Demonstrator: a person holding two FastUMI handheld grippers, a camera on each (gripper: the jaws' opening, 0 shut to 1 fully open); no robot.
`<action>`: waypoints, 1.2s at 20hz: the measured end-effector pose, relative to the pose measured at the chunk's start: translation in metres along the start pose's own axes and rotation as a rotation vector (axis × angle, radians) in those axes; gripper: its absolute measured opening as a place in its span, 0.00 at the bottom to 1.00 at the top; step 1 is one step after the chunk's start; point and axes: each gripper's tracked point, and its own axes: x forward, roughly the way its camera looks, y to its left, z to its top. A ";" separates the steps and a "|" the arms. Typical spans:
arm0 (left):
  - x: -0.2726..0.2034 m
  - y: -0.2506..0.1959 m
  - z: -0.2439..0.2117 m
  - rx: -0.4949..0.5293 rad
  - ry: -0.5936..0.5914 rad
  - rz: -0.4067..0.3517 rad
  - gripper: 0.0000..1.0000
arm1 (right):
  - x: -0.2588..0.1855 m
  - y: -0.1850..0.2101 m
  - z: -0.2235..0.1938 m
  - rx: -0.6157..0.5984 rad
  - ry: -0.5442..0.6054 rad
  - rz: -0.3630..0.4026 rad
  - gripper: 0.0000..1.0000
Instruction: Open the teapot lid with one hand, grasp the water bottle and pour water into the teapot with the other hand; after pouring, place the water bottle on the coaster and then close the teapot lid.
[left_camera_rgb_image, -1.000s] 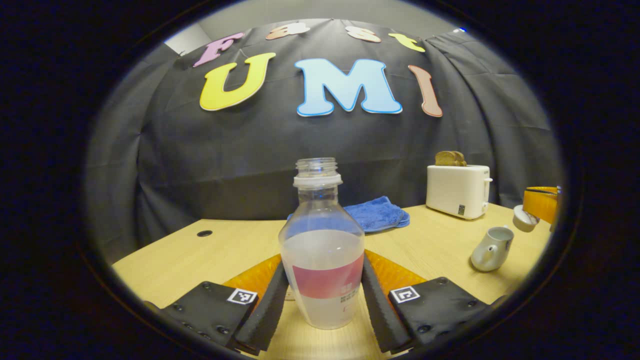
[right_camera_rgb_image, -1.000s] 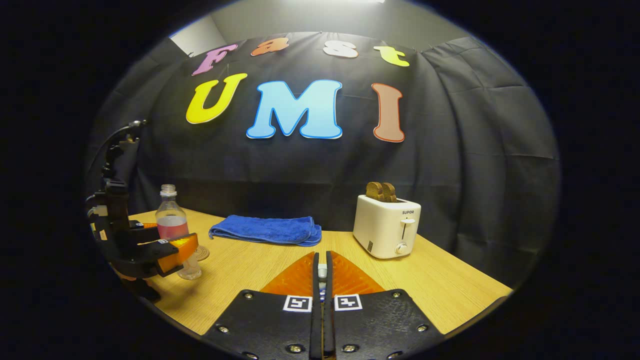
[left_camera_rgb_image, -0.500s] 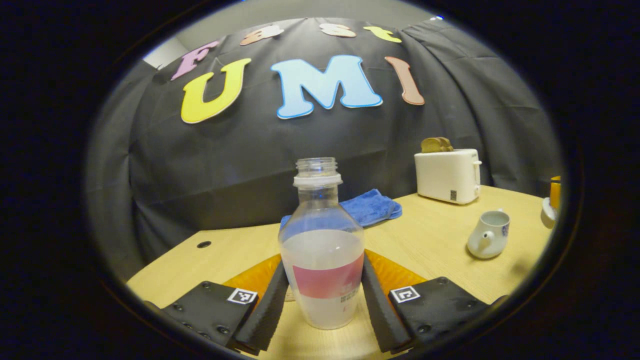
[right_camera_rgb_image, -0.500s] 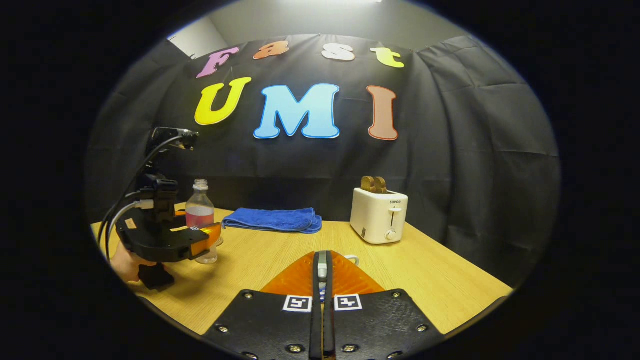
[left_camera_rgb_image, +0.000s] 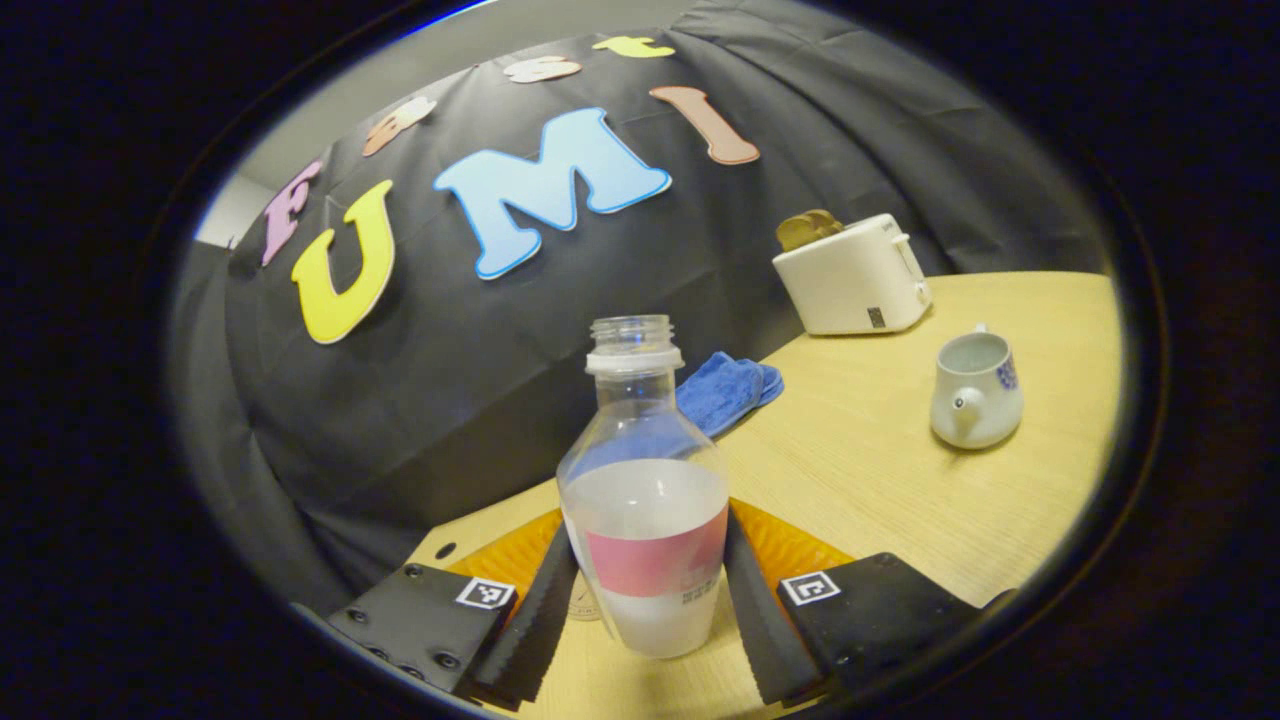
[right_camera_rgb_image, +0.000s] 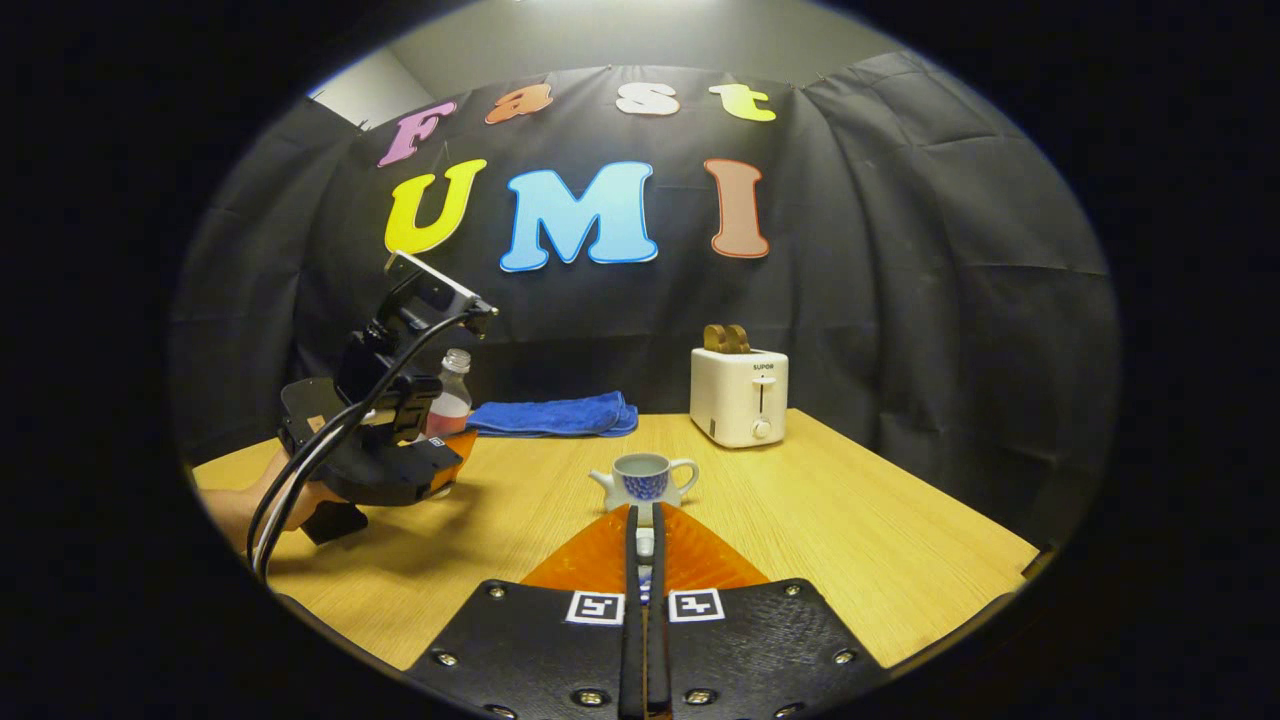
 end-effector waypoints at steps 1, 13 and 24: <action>0.001 -0.004 0.001 0.028 0.004 0.000 0.87 | -0.002 -0.002 -0.004 0.020 0.014 0.004 0.02; 0.017 -0.064 0.037 0.524 -0.030 -0.034 0.87 | -0.026 0.004 -0.009 0.029 -0.001 0.042 0.02; 0.031 -0.092 0.050 0.878 -0.029 -0.040 0.87 | -0.034 0.009 -0.008 0.023 -0.009 0.074 0.02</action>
